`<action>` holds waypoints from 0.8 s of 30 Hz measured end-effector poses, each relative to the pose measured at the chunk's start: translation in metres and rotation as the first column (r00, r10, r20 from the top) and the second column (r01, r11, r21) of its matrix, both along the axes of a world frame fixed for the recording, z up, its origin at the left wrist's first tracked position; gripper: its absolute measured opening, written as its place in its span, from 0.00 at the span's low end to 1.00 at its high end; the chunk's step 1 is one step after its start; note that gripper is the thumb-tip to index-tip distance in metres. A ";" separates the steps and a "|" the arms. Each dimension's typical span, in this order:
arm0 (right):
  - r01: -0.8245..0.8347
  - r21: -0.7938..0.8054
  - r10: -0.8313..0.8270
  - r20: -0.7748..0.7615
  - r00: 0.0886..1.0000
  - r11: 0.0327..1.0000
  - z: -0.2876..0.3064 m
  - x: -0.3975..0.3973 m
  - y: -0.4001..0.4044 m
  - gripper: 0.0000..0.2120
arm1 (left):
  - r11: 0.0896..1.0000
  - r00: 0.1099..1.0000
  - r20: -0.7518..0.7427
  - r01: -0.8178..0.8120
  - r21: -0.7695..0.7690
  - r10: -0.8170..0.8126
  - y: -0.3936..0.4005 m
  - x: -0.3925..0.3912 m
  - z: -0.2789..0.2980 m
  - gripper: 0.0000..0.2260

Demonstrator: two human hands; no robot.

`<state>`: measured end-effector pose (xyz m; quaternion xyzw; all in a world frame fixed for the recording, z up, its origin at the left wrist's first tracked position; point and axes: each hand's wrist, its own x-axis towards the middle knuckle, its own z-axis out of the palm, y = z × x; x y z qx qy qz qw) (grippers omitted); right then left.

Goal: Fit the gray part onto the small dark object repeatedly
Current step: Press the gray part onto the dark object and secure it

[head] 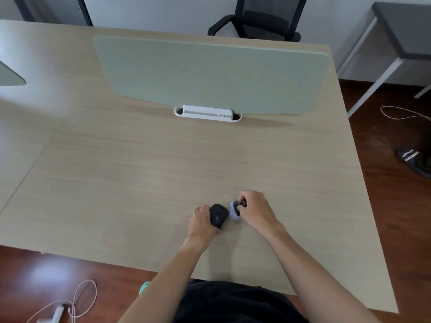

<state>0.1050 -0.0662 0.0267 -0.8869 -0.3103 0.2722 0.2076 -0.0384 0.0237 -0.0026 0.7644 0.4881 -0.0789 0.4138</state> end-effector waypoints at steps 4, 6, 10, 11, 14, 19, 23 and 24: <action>-0.011 0.117 0.012 -0.008 1.000 0.993 0.001 -0.006 0.010 0.04 | 1.000 1.000 -0.005 -0.004 -0.005 0.004 -0.001 0.000 0.001 0.22; -0.082 0.078 0.084 -0.022 0.996 0.994 -0.001 -0.011 0.009 0.05 | 1.000 1.000 -0.009 0.003 0.000 -0.003 -0.001 0.000 0.001 0.21; -0.159 -0.055 0.160 0.016 0.987 0.986 0.004 -0.003 0.005 0.10 | 1.000 1.000 -0.005 -0.004 -0.001 0.004 -0.001 0.000 0.001 0.22; -0.147 -0.057 0.149 0.024 0.989 0.987 0.005 0.000 0.006 0.11 | 1.000 1.000 -0.007 -0.005 -0.002 0.005 -0.001 0.000 0.001 0.22; -0.084 0.035 0.083 0.040 0.996 0.996 0.003 -0.001 0.010 0.08 | 1.000 1.000 -0.011 -0.005 -0.003 0.005 -0.002 0.000 0.003 0.21; -0.152 -0.008 0.151 -0.018 0.988 0.988 0.001 -0.011 0.019 0.09 | 1.000 1.000 -0.005 -0.005 -0.005 0.005 -0.002 0.000 0.003 0.21; -0.030 0.135 0.044 -0.099 0.994 0.990 0.000 -0.008 0.036 0.05 | 1.000 1.000 0.009 0.022 -0.003 -0.022 -0.001 0.001 0.003 0.27; 0.002 0.150 0.017 -0.124 0.992 0.989 -0.002 -0.009 0.039 0.03 | 0.999 0.999 0.015 0.031 -0.004 -0.031 -0.001 0.002 0.003 0.29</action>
